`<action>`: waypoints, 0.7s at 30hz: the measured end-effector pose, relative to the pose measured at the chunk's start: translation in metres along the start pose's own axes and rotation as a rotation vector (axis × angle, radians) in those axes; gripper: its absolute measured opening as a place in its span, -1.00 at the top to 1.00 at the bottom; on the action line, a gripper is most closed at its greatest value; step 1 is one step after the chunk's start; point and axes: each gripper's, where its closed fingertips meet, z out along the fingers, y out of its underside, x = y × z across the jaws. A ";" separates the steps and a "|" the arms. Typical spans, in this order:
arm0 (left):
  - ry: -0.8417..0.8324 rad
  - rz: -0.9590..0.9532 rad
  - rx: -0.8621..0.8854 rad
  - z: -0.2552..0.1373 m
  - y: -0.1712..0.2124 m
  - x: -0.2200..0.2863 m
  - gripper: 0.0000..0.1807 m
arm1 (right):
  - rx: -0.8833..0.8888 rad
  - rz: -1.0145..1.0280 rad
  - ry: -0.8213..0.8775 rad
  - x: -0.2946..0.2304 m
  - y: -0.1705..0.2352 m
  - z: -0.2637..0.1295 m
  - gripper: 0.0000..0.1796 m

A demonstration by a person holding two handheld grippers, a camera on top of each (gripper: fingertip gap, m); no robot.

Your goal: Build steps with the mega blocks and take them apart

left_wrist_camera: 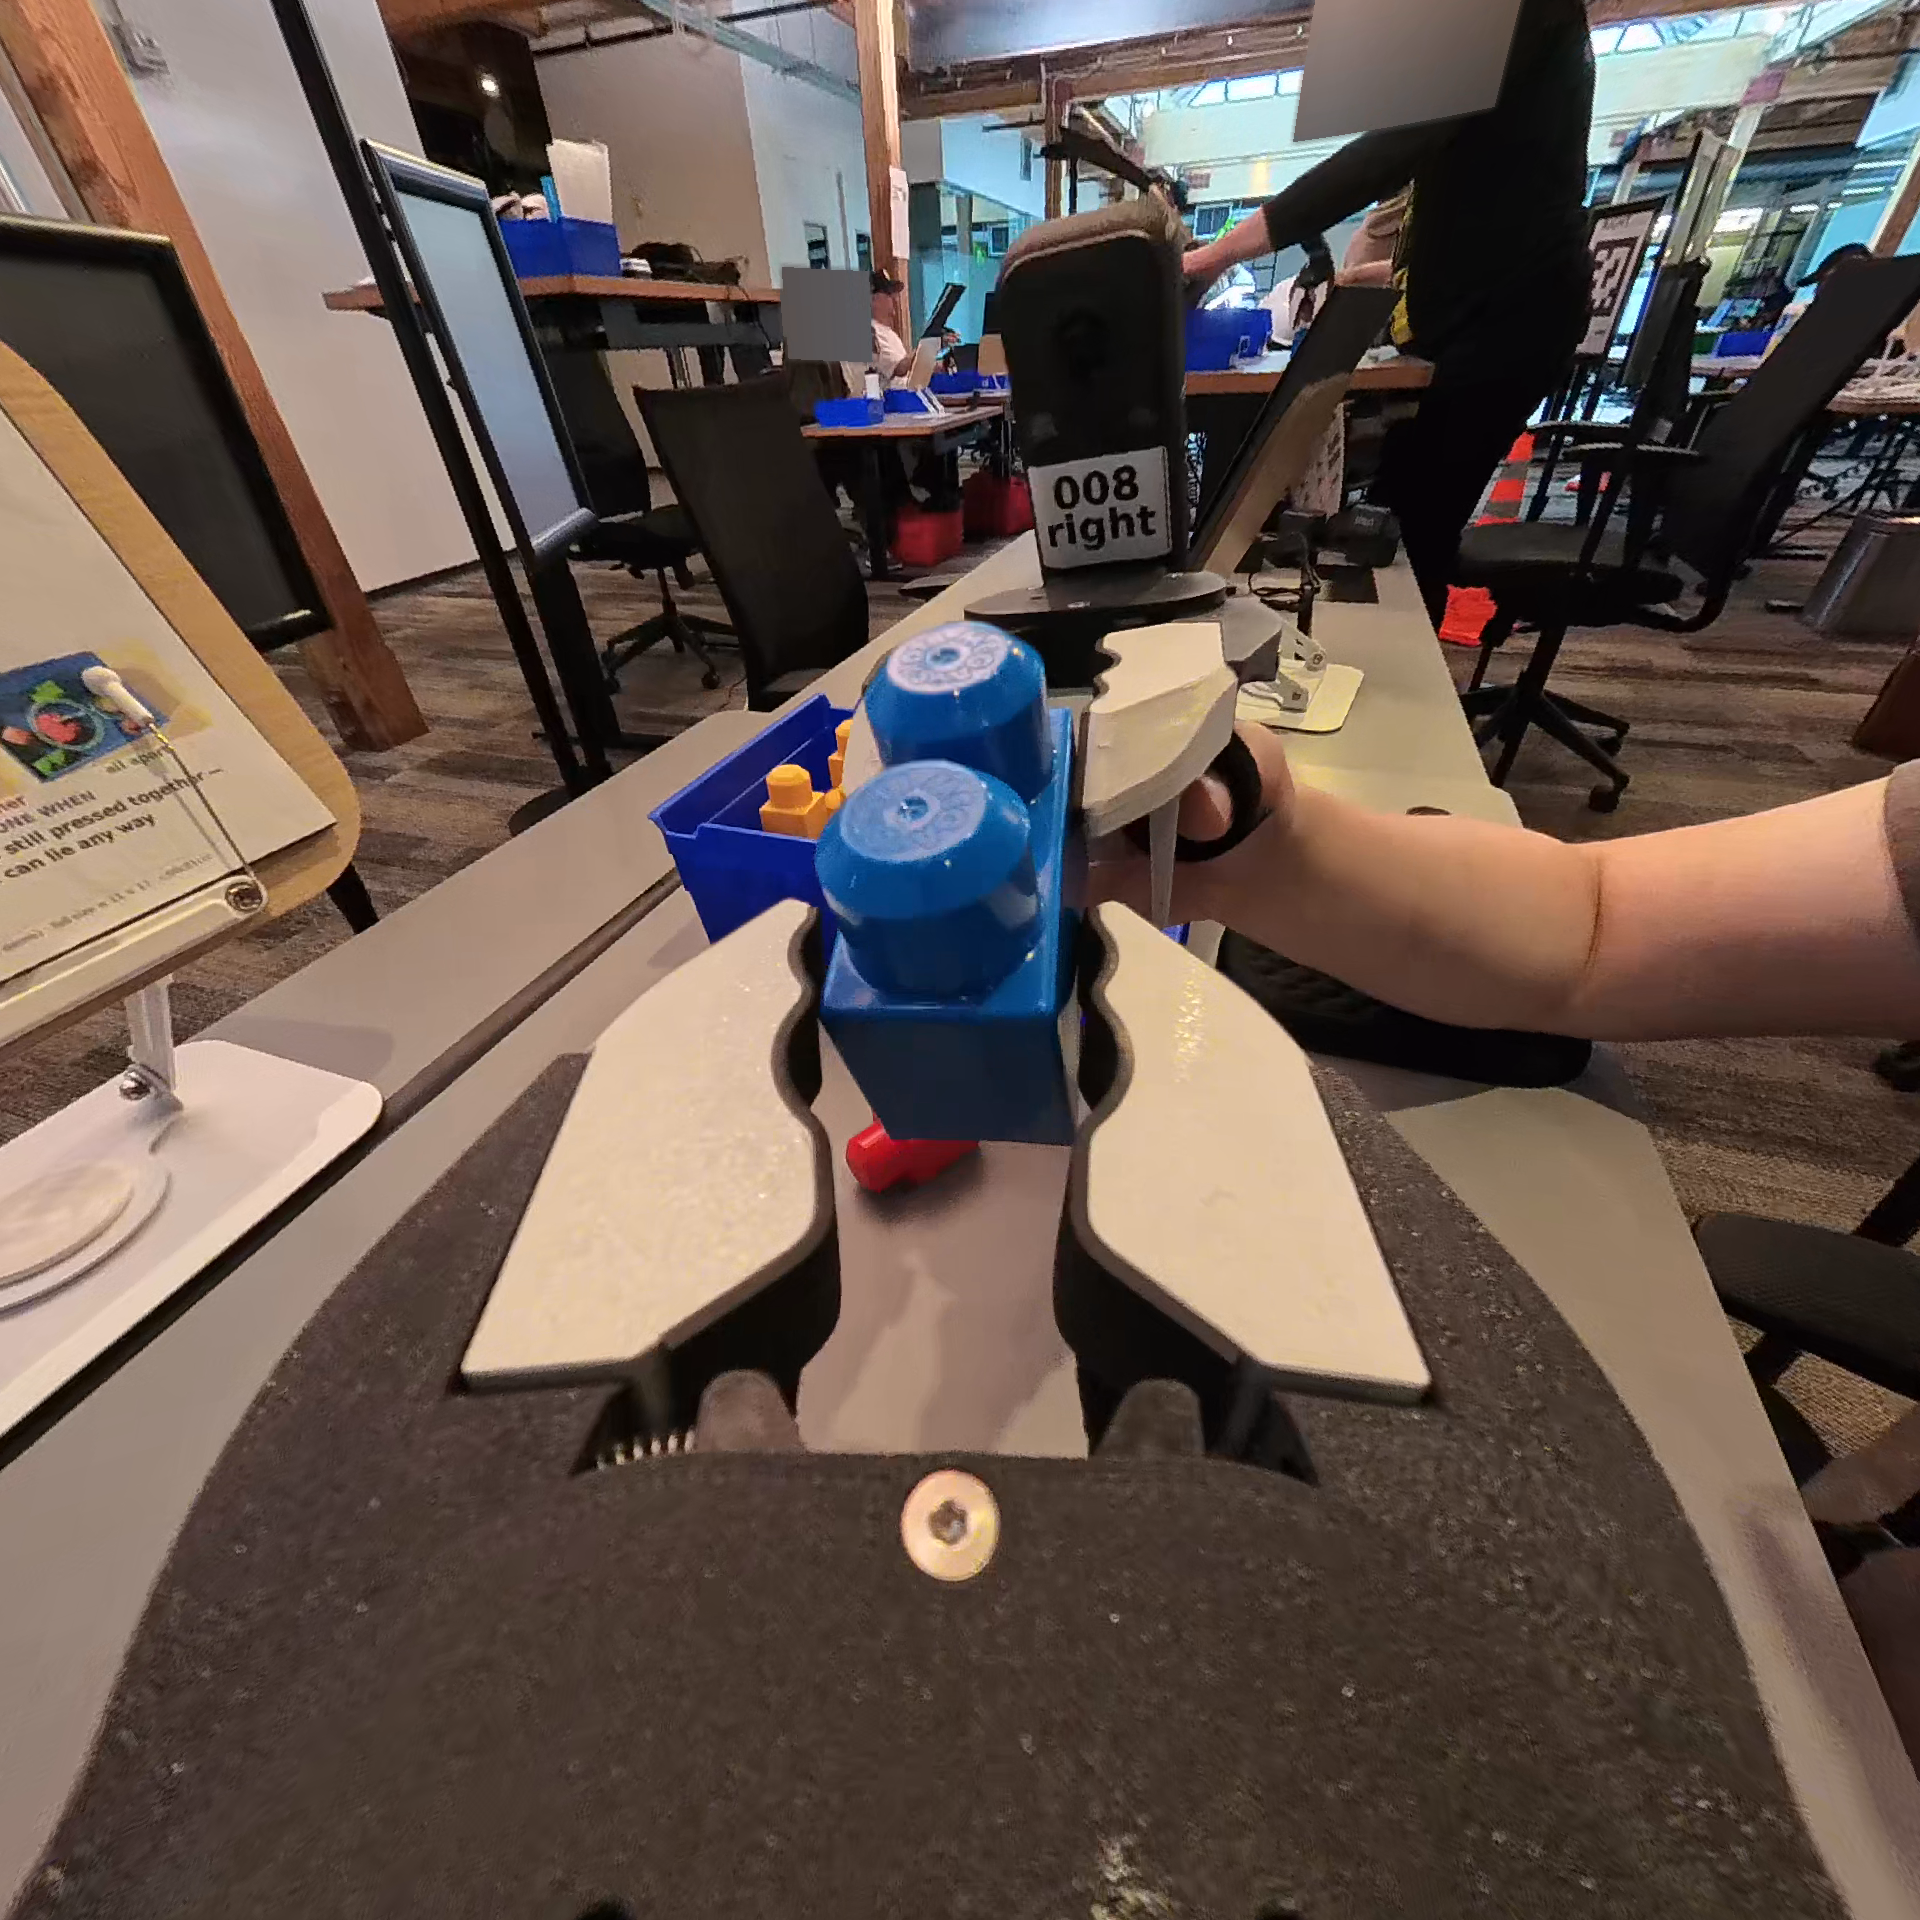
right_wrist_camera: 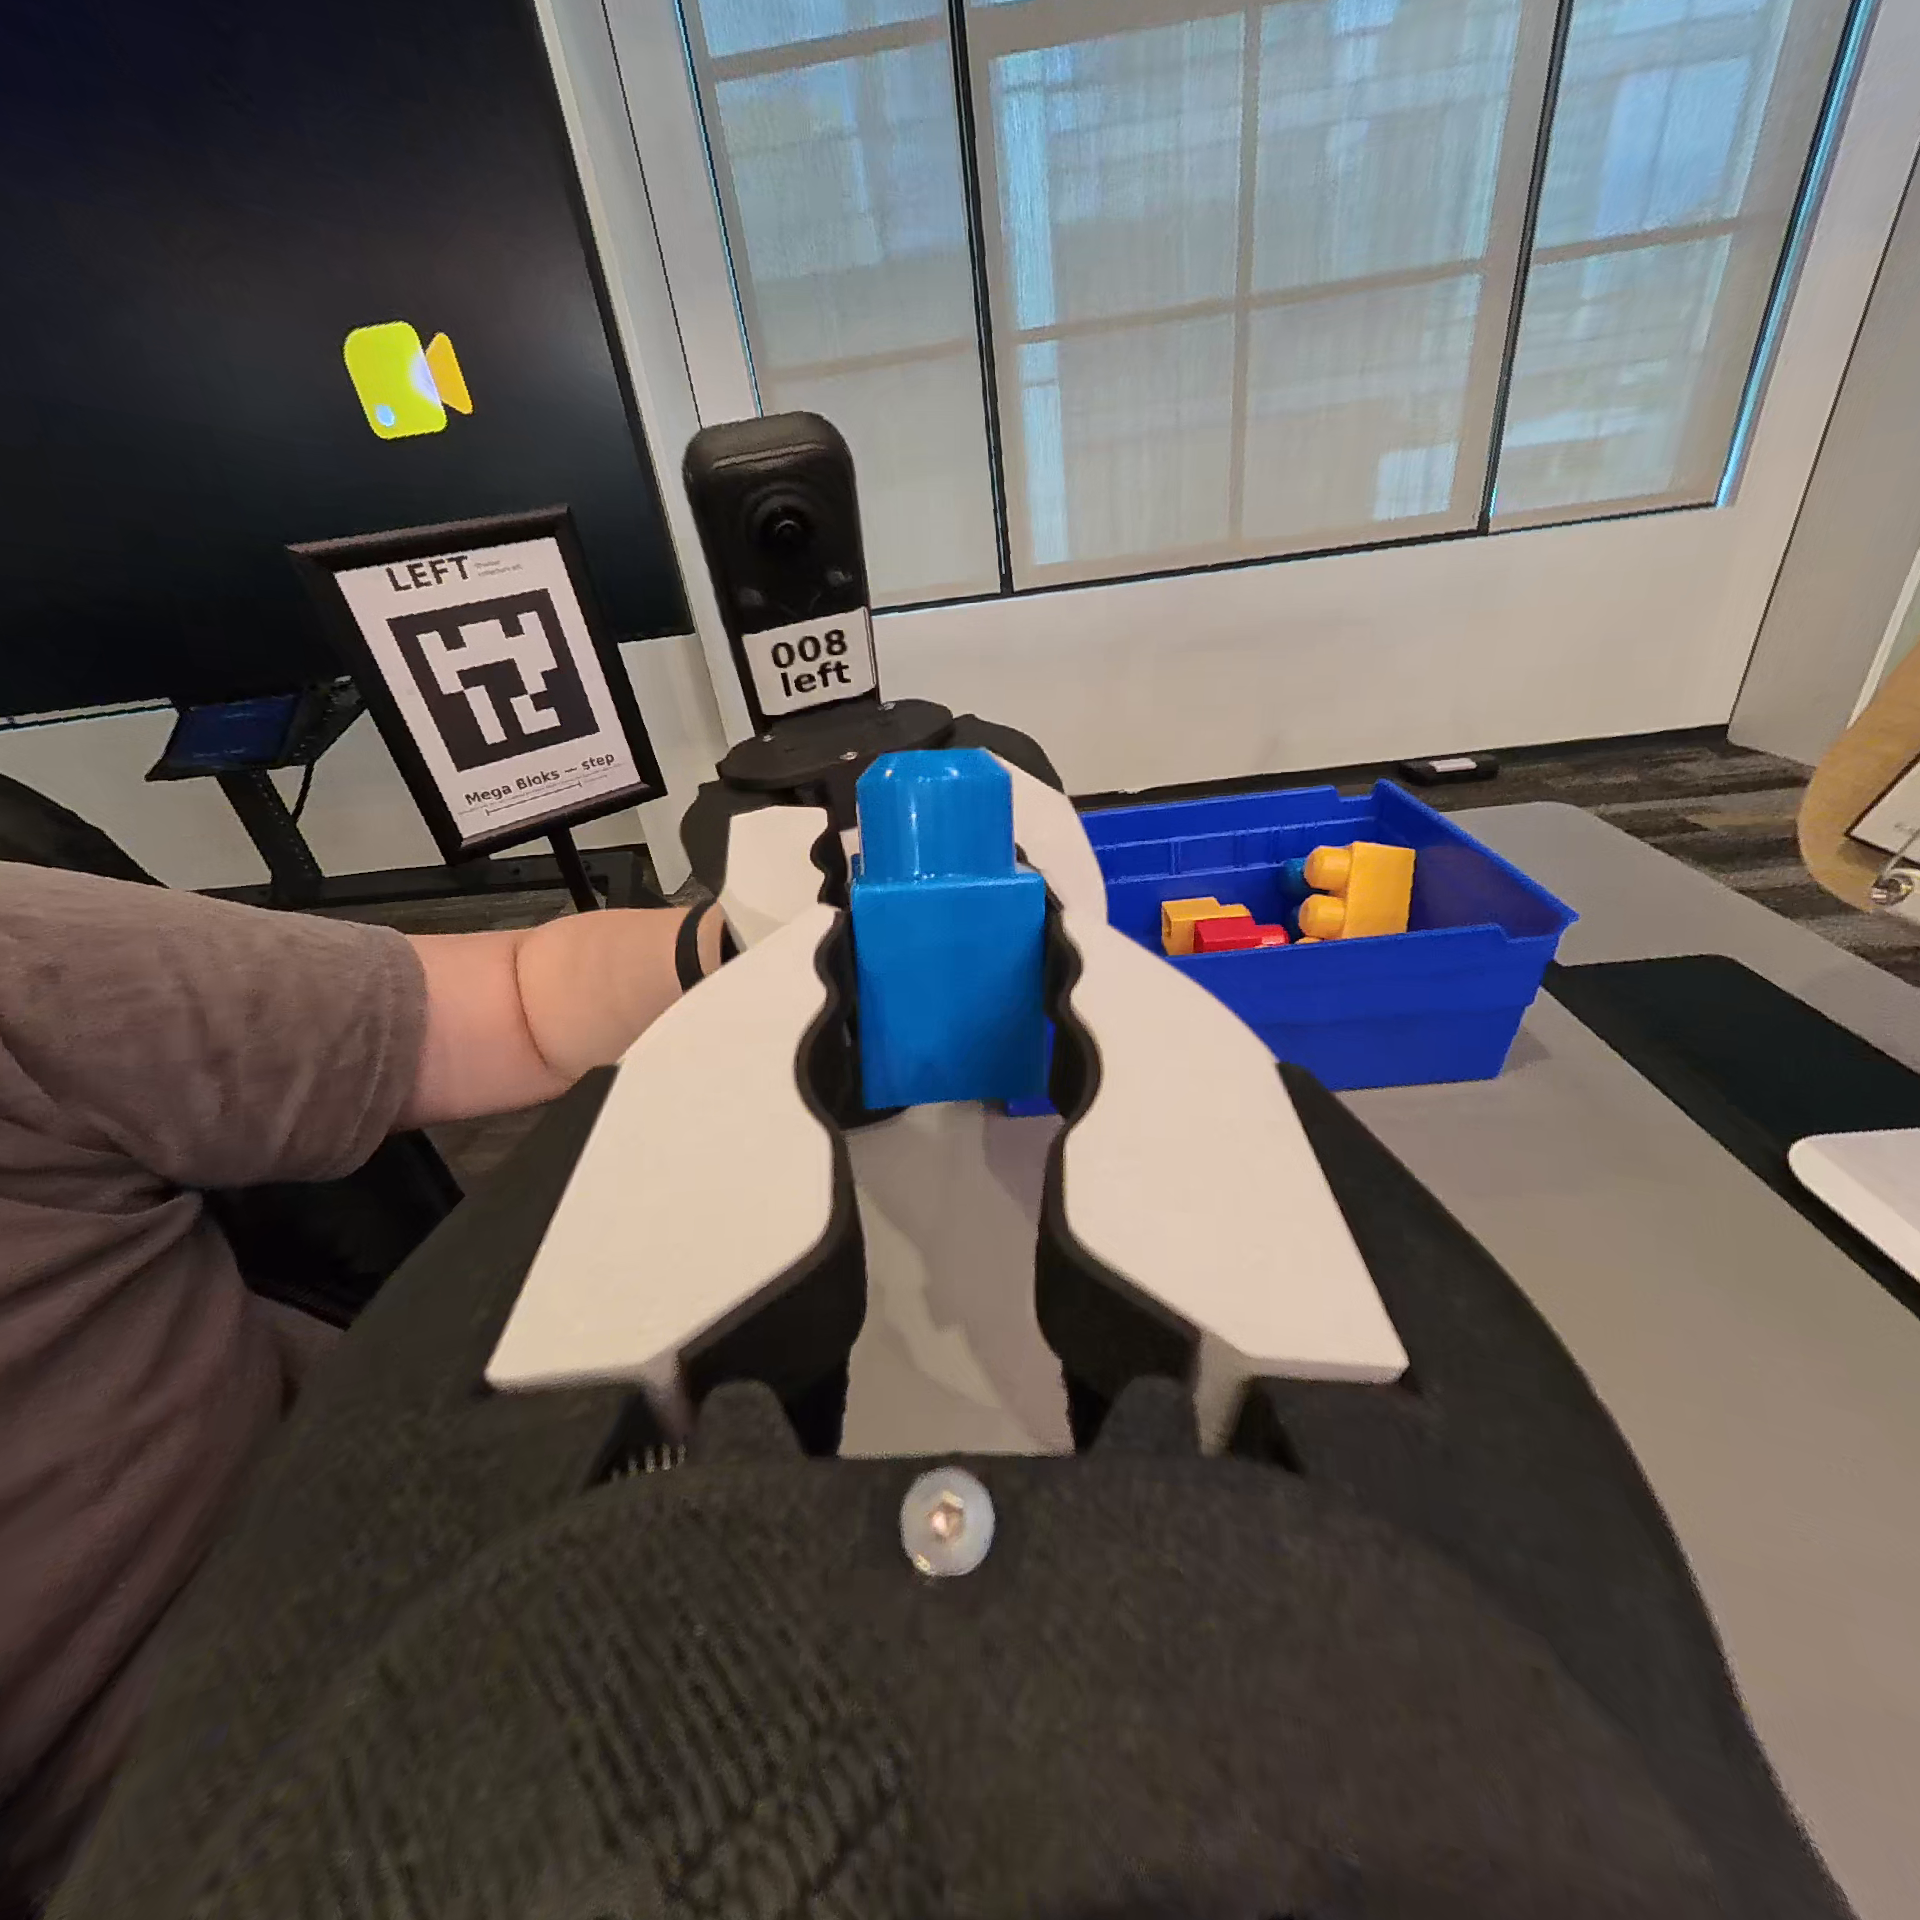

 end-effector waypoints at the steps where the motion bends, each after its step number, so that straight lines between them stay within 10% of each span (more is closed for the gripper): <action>1: 0.002 0.001 0.005 0.000 -0.001 0.000 0.49 | 0.007 -0.004 0.001 0.000 -0.001 0.000 0.61; 21: 0.117 -0.142 0.123 -0.003 -0.017 0.007 0.59 | 0.131 -0.048 -0.024 -0.005 -0.010 -0.002 0.61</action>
